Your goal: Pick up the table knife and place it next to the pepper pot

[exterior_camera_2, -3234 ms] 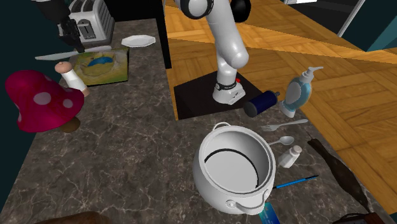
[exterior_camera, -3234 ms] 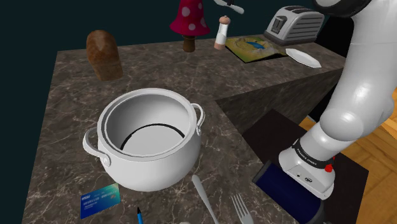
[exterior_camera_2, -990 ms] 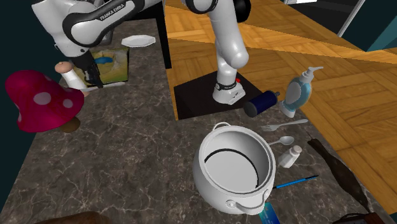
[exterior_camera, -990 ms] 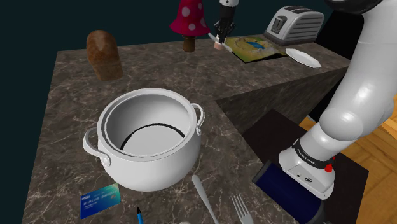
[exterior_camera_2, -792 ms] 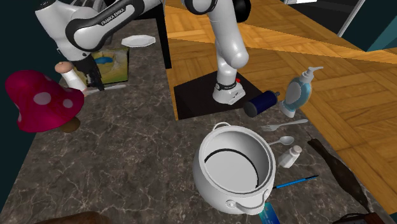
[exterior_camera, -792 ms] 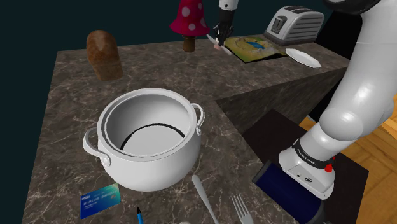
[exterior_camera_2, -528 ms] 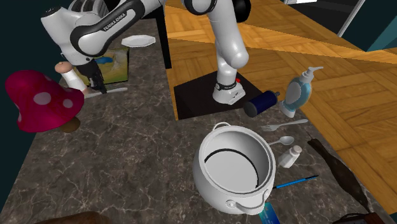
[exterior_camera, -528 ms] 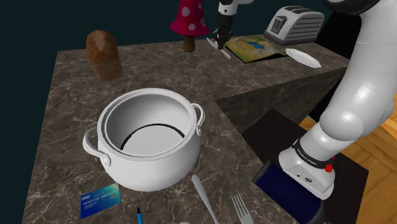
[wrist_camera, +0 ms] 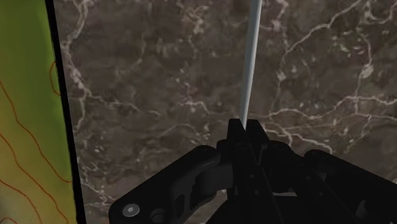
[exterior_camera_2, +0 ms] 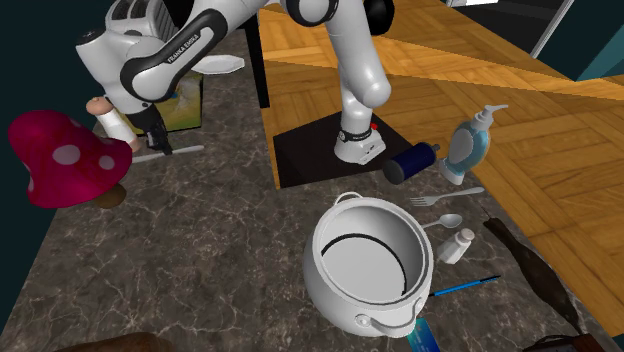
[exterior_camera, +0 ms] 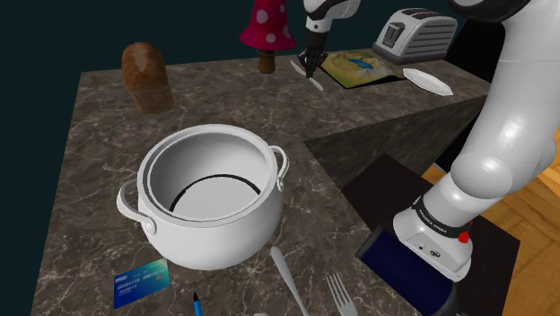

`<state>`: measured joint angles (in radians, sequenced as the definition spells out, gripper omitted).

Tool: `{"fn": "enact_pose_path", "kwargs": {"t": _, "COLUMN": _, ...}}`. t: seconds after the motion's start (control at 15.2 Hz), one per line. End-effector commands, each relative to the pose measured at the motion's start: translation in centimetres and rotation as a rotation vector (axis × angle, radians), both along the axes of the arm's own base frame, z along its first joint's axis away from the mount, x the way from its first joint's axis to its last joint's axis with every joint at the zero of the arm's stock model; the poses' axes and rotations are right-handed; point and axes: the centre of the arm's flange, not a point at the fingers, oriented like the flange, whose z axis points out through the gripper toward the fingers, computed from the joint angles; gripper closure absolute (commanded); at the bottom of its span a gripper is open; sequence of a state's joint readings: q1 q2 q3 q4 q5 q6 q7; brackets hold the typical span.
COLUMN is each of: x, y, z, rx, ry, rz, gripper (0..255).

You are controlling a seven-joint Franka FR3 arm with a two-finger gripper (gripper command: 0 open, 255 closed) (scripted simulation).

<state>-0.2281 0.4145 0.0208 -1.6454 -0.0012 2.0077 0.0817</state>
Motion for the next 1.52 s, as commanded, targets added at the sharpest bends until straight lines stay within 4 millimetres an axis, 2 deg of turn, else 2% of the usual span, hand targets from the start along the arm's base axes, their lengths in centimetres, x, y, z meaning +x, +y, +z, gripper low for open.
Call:
{"fn": "enact_pose_path", "kwargs": {"t": 0.0, "x": 0.1, "y": 0.0, "z": -0.1, "rx": 0.000, "ry": 0.000, "rz": 0.000, "gripper": 255}}
{"fn": "enact_pose_path", "kwargs": {"t": 0.26, "x": 0.1, "y": 0.0, "z": -0.1, "rx": 0.000, "ry": 0.000, "rz": 0.000, "gripper": 255}}
{"fn": "enact_pose_path", "kwargs": {"t": 0.33, "x": 0.1, "y": 0.0, "z": -0.1, "rx": 0.000, "ry": 0.000, "rz": 0.000, "gripper": 0}}
{"fn": "enact_pose_path", "kwargs": {"t": 0.66, "x": 0.1, "y": 0.0, "z": -0.1, "rx": 0.000, "ry": 0.000, "rz": 0.000, "gripper": 0}}
{"fn": "enact_pose_path", "kwargs": {"t": 0.92, "x": 0.3, "y": -0.1, "z": 4.9, "rx": 0.000, "ry": 0.000, "rz": 0.000, "gripper": 0}}
{"fn": "enact_pose_path", "kwargs": {"t": 1.45, "x": 0.3, "y": -0.1, "z": 4.9, "rx": 0.000, "ry": 0.000, "rz": 0.000, "gripper": 0}}
